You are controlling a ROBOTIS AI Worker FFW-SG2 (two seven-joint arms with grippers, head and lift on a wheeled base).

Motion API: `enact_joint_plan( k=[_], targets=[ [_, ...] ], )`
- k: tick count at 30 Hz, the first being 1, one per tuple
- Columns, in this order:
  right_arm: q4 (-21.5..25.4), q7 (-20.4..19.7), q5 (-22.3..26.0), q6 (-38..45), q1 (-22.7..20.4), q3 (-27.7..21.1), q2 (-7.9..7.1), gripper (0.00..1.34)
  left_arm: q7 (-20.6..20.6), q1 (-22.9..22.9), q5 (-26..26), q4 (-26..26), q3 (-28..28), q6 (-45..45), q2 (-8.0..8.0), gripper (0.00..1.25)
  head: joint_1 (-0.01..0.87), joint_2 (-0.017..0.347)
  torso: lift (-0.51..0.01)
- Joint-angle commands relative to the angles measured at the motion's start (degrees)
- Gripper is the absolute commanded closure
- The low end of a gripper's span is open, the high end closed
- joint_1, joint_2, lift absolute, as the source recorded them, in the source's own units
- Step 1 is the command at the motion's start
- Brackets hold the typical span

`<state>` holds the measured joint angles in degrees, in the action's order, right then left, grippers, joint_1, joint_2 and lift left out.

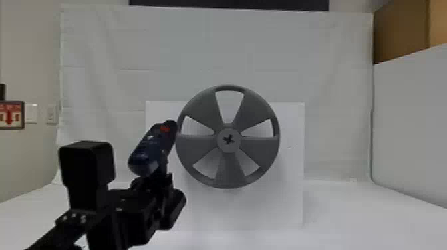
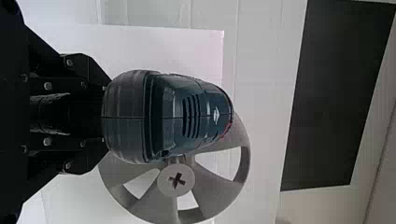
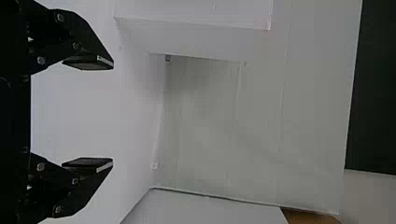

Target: Grasp the drill and bring into the middle of wheel

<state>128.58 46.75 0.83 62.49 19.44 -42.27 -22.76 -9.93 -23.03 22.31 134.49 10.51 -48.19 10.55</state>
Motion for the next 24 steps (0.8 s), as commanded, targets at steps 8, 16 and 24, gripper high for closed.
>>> enact_joint_plan(
  k=[8, 16, 24],
  targets=[
    [0.00, 0.00, -0.12, 0.00, 0.16, 0.17, 0.09, 0.52, 0.00, -2.02, 1.51, -1.77, 3.29, -0.23, -0.09, 1.22, 0.000, 0.000, -0.406],
    [0.00, 0.00, -0.21, 0.00, 0.16, 0.34, 0.00, 0.52, 0.00, -3.25, 2.21, -3.26, 4.52, -1.20, -0.53, 1.22, 0.000, 0.000, -0.406],
    [0.00, 0.00, -0.21, 0.00, 0.16, 0.43, 0.00, 0.52, 0.97, -4.39, 2.91, -5.29, 5.57, -1.29, -1.32, 1.22, 0.000, 0.000, -0.406]
  ],
)
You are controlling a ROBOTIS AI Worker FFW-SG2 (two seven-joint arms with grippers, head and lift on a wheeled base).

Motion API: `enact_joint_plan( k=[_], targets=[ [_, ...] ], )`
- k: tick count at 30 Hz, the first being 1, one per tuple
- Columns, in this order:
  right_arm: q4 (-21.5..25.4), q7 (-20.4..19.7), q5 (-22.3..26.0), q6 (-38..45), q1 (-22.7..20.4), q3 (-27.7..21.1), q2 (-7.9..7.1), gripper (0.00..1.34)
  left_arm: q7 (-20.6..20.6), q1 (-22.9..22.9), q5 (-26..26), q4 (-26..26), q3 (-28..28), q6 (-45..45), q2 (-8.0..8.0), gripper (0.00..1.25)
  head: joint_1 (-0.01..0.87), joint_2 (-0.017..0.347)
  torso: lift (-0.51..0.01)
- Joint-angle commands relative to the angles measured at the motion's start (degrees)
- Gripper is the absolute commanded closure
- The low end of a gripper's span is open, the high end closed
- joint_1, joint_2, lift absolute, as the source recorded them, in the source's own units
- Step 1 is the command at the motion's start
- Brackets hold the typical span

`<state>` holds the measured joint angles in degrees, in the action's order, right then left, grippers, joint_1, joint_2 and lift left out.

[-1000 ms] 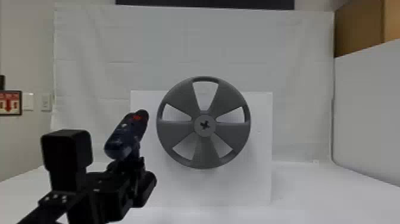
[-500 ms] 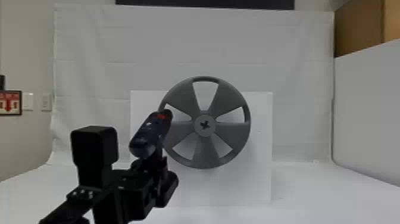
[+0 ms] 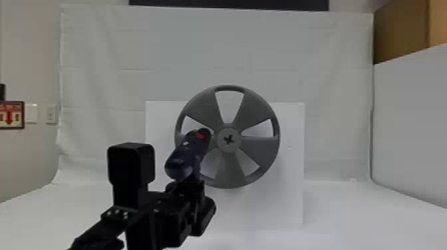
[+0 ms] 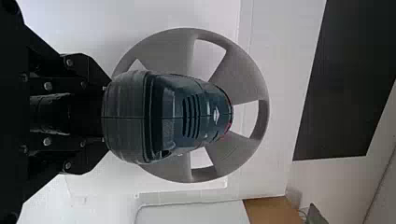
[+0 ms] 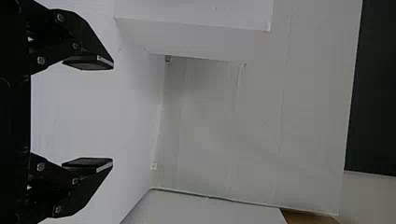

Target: Grasp the drill and bring into the middle of wheel

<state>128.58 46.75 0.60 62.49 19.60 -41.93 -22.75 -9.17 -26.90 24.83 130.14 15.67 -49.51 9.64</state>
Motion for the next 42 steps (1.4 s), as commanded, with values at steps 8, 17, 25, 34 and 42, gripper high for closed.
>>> enact_joint_plan(
  k=[8, 17, 25, 34, 42],
  targets=[
    [0.00, 0.00, -0.34, 0.00, 0.18, 0.53, -0.10, 0.52, 1.09, -2.19, 0.57, -3.23, 1.82, 0.03, -1.56, 1.22, 0.000, 0.000, -0.406],
    [0.00, 0.00, -0.51, 0.18, 0.26, 0.71, -0.19, 0.52, 2.14, -3.59, 0.48, -5.25, 3.05, 0.47, -2.17, 1.22, 0.000, 0.000, -0.406],
    [0.00, 0.00, -0.51, 0.18, 0.26, 0.79, -0.19, 0.52, 3.02, -4.82, 0.48, -7.10, 4.02, 1.08, -2.61, 1.22, 0.000, 0.000, -0.406],
    [0.00, 0.00, -0.51, 0.27, 0.26, 0.88, -0.27, 0.52, 3.37, -6.05, 0.04, -9.03, 4.46, 1.79, -3.14, 1.22, 0.000, 0.000, -0.406],
    [0.00, 0.00, -0.51, 0.27, 0.18, 0.88, -0.45, 0.52, 3.46, -6.58, -0.40, -11.49, 4.46, 2.40, -3.40, 1.22, 0.000, 0.000, -0.406]
  ],
)
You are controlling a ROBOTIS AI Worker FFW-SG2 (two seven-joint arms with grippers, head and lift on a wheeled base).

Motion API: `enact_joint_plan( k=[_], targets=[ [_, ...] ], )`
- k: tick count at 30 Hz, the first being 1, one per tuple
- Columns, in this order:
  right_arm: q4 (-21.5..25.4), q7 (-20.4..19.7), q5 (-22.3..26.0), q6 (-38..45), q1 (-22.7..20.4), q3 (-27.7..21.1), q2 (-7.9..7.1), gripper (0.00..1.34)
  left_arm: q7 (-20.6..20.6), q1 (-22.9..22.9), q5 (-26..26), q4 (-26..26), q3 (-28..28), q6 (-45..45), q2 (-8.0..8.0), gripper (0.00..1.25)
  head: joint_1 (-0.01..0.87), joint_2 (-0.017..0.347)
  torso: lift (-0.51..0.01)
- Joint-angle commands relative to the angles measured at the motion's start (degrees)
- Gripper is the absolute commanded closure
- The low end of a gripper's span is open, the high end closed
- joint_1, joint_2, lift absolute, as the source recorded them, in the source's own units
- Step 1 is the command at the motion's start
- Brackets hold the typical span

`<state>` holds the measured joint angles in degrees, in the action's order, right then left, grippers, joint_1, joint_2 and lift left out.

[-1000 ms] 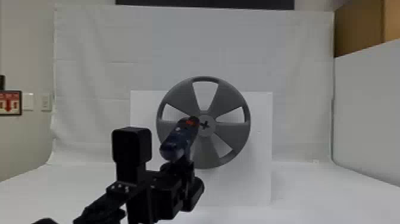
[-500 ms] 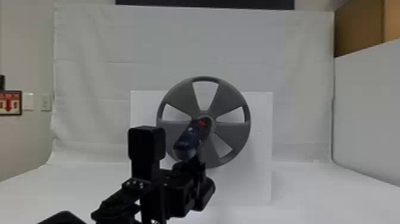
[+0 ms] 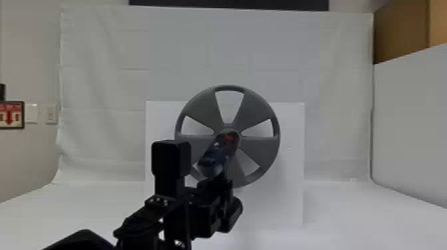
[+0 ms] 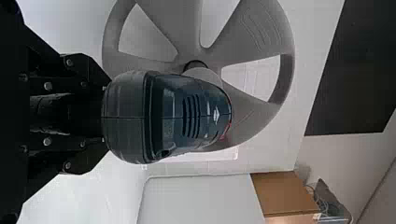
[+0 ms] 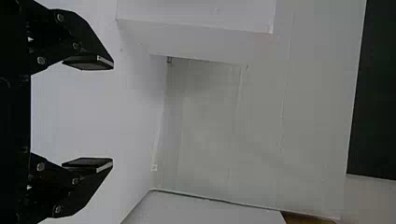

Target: Grasp the drill and bring into the middle of wheel

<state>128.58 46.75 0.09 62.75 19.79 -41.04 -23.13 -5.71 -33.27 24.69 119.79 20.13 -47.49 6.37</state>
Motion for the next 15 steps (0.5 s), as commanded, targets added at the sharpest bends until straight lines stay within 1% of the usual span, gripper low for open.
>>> enact_joint_plan(
  k=[1, 9, 15],
  targets=[
    [0.00, 0.00, 0.00, 0.09, -0.01, 0.00, -0.08, 0.52, 0.00, -0.30, -0.25, -1.57, -0.09, 0.55, -0.22, 1.22, 0.000, 0.000, -0.406],
    [0.00, 0.00, 0.00, 0.09, -0.19, 0.09, -0.08, 0.52, 0.00, -0.57, -0.61, -2.80, -0.70, 0.73, -0.31, 1.22, 0.000, 0.000, -0.406],
    [0.00, 0.00, 0.00, 0.27, -0.28, 0.35, -0.34, 0.52, 0.00, -1.09, -0.96, -3.86, -1.05, 0.99, -0.40, 1.22, 0.000, 0.000, -0.406]
  ],
)
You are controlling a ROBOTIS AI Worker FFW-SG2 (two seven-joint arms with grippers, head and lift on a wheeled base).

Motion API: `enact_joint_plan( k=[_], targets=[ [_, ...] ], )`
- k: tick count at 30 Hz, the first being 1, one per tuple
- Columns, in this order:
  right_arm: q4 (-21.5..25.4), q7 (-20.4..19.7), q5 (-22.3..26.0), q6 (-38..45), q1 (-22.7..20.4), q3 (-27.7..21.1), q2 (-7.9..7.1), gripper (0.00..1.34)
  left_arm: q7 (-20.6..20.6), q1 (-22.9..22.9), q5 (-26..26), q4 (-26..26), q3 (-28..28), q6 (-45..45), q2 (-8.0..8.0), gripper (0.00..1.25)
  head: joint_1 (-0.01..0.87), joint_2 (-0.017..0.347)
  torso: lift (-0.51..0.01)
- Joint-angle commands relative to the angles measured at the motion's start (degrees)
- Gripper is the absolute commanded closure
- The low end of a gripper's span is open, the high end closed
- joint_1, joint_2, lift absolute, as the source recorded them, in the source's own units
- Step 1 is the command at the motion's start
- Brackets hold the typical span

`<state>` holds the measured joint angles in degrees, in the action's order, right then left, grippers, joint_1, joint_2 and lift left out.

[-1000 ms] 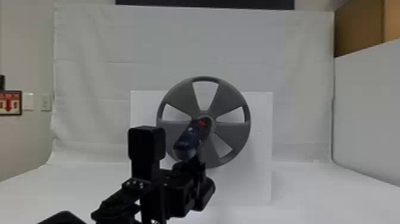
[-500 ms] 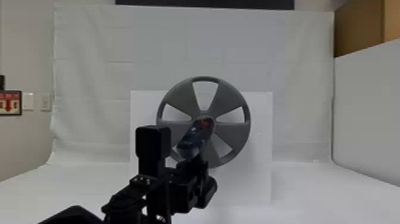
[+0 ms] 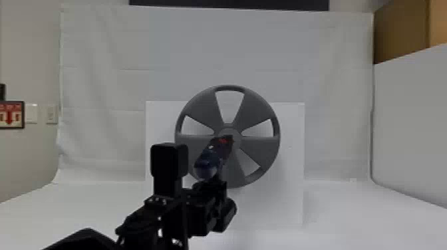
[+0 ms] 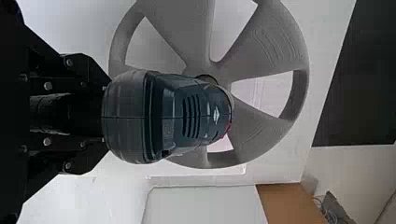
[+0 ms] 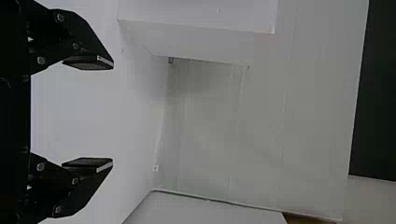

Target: Grasp the drill and bring into the middle of wheel

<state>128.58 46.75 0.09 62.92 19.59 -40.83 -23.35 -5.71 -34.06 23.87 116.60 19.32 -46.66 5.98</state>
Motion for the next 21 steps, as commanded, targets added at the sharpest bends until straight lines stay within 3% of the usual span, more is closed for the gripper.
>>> enact_joint_plan(
  k=[1, 21],
  targets=[
    [0.00, 0.00, 0.00, 0.09, -0.08, 0.13, -0.12, 0.52, 0.00, -0.40, -0.14, -0.76, -0.25, 0.17, -0.01, 1.22, 0.000, 0.000, -0.406],
    [0.00, 0.00, 0.00, 0.09, -0.17, -0.04, -0.12, 0.52, 0.44, -1.10, -0.41, -2.78, -0.25, 0.26, -0.27, 1.22, 0.000, 0.000, -0.406]
  ],
)
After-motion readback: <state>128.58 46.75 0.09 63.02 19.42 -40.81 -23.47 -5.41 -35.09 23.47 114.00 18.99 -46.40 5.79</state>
